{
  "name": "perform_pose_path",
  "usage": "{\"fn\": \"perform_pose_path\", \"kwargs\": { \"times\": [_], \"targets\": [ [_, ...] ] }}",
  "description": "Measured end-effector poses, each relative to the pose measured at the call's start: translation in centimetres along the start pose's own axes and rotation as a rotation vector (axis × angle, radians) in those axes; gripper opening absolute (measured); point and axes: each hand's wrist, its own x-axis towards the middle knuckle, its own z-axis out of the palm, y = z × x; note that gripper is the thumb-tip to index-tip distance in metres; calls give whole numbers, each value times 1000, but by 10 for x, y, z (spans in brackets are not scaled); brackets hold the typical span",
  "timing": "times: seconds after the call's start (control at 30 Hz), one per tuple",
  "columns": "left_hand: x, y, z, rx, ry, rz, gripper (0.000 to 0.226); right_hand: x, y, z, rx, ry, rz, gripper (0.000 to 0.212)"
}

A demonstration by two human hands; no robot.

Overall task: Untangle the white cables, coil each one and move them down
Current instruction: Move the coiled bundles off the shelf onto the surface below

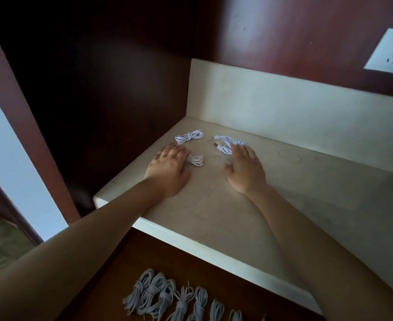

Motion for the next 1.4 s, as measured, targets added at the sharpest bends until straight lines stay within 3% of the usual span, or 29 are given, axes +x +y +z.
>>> {"fn": "perform_pose_path", "kwargs": {
  "times": [0.13,0.3,0.57,0.73,0.93,1.03,1.23,1.4],
  "targets": [
    [-1,0,1,-6,45,-40,45,5,-3,-1,-60,58,69,57],
    [-1,-2,1,-22,25,-116,39,11,-5,-5,-152,144,99,32],
    [0,-6,1,-70,82,7,28,1,2,-14,-249,192,-15,27],
    [-7,-2,-5,-69,207,122,32,-44,-1,-35,-40,156,19,19],
    [-48,36,-17,-258,356,370,30,-130,9,-75,212,127,121,16],
    [-77,74,-16,-469,294,466,28,-179,17,-93,291,146,169,14],
    [-137,142,1,-671,177,583,25,-271,32,-104,345,124,313,15],
    [-192,173,29,-719,-116,659,26,-337,61,-91,384,-143,539,25]
  ]
}}
